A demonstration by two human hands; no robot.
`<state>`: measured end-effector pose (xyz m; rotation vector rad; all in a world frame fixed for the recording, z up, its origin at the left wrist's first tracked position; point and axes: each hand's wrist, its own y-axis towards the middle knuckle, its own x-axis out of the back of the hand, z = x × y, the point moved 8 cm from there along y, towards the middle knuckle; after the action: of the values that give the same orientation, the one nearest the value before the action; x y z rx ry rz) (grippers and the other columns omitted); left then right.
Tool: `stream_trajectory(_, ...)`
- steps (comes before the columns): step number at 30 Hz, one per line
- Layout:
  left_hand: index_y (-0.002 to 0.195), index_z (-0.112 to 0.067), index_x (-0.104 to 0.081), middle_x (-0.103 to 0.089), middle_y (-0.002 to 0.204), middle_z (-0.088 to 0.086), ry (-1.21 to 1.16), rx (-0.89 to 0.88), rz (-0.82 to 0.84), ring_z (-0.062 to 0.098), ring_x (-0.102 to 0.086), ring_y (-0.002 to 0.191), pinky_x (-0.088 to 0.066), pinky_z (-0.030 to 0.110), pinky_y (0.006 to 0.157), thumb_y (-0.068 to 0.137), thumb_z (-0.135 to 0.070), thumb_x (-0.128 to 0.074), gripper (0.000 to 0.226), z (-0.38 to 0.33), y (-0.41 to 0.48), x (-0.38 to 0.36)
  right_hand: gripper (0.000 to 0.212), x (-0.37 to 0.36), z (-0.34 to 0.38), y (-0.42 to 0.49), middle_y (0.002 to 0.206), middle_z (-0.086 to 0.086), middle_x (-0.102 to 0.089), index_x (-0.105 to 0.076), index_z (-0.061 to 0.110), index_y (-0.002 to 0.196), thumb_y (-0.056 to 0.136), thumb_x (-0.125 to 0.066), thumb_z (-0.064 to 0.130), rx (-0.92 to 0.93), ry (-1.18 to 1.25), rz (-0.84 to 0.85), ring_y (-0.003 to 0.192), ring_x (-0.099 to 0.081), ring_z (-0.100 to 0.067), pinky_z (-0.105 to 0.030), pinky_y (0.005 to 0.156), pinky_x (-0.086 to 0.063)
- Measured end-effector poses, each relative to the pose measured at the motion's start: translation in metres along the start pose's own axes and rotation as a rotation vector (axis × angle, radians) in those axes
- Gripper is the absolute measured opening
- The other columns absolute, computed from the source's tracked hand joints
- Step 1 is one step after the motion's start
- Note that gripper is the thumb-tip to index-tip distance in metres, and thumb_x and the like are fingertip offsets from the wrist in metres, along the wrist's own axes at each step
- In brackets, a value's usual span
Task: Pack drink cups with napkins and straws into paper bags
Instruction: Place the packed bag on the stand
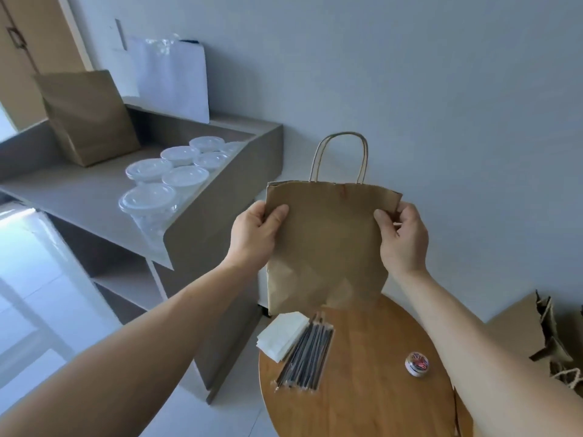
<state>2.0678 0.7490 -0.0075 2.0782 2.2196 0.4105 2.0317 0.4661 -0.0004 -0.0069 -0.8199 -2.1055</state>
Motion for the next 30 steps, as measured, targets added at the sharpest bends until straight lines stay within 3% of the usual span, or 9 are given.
stream_trajectory(6,0.093,-0.013,-0.066,-0.073,0.093,0.008,-0.076,-0.127,-0.152,0.030,-0.069,0.087,-0.057,0.050,0.081,0.094,-0.043,-0.060,0.030,-0.070,0.005,0.081,0.007,-0.032,0.109,0.013,0.082,0.018,-0.055,-0.054,0.019,0.098,0.097,-0.060,0.021,0.098,0.111,-0.047,0.070,-0.053,0.010,-0.003,0.062,-0.038)
stream_trajectory(7,0.091,-0.013,-0.064,-0.073,0.089,0.006,-0.075,-0.158,-0.172,0.025,-0.069,0.083,-0.057,0.047,0.078,0.095,-0.044,-0.059,0.031,-0.081,0.006,0.095,0.007,-0.036,0.127,0.015,0.081,0.018,-0.054,-0.054,0.020,0.097,0.096,-0.061,0.021,0.117,0.124,-0.054,0.069,-0.052,0.012,-0.003,0.063,-0.037)
stream_trajectory(10,0.075,-0.021,-0.057,-0.061,0.065,-0.018,-0.021,-0.239,-0.283,-0.004,-0.054,0.058,-0.043,0.013,0.058,0.096,-0.042,-0.058,0.030,-0.115,0.007,0.141,0.007,-0.053,0.178,0.020,0.080,0.018,-0.056,-0.055,0.022,0.096,0.095,-0.062,0.022,0.158,0.185,-0.067,0.069,-0.053,0.012,-0.004,0.063,-0.039)
stream_trajectory(12,0.073,-0.016,-0.055,-0.055,0.059,-0.017,-0.011,-0.285,-0.329,0.001,-0.046,0.054,-0.038,0.018,0.054,0.097,-0.039,-0.059,0.034,-0.134,0.010,0.171,0.007,-0.067,0.207,0.022,0.081,0.019,-0.058,-0.056,0.025,0.095,0.094,-0.063,0.022,0.178,0.249,-0.067,0.070,-0.054,0.014,-0.003,0.064,-0.040)
stream_trajectory(15,0.088,0.004,-0.056,-0.056,0.073,0.007,0.009,-0.340,-0.396,0.013,-0.046,0.066,-0.044,0.042,0.063,0.096,-0.038,-0.059,0.043,-0.156,0.016,0.213,0.008,-0.095,0.246,0.026,0.080,0.020,-0.058,-0.057,0.025,0.095,0.094,-0.063,0.020,0.219,0.309,-0.056,0.069,-0.053,0.015,-0.002,0.065,-0.039)
stream_trajectory(17,0.094,0.005,-0.059,-0.062,0.083,0.021,0.031,-0.367,-0.449,0.016,-0.049,0.070,-0.050,0.047,0.072,0.096,-0.038,-0.059,0.043,-0.166,0.023,0.240,0.007,-0.117,0.270,0.032,0.080,0.020,-0.058,-0.057,0.024,0.096,0.094,-0.062,0.019,0.246,0.339,-0.034,0.070,-0.053,0.014,-0.003,0.066,-0.039)
stream_trajectory(23,0.085,-0.016,-0.066,-0.070,0.084,0.000,0.058,-0.423,-0.578,0.022,-0.065,0.080,-0.055,0.040,0.074,0.095,-0.039,-0.060,0.025,-0.177,0.058,0.317,0.009,-0.203,0.327,0.064,0.080,0.022,-0.060,-0.058,0.030,0.093,0.093,-0.063,0.022,0.292,0.450,0.063,0.072,-0.055,0.014,-0.007,0.069,-0.043)
stream_trajectory(26,0.079,-0.027,-0.067,-0.067,0.073,-0.016,0.095,-0.423,-0.625,0.007,-0.063,0.071,-0.052,0.027,0.064,0.094,-0.036,-0.063,0.019,-0.172,0.086,0.356,0.010,-0.259,0.345,0.083,0.079,0.021,-0.061,-0.059,0.031,0.089,0.091,-0.065,0.023,0.312,0.478,0.143,0.073,-0.058,0.009,-0.013,0.071,-0.047)
stream_trajectory(30,0.076,-0.026,-0.068,-0.066,0.065,-0.019,0.118,-0.401,-0.672,-0.002,-0.060,0.059,-0.049,0.016,0.053,0.093,-0.034,-0.065,0.019,-0.152,0.123,0.406,0.007,-0.346,0.356,0.107,0.082,0.016,-0.066,-0.064,0.027,0.087,0.088,-0.068,0.021,0.327,0.505,0.281,0.080,-0.064,-0.008,-0.029,0.077,-0.053)
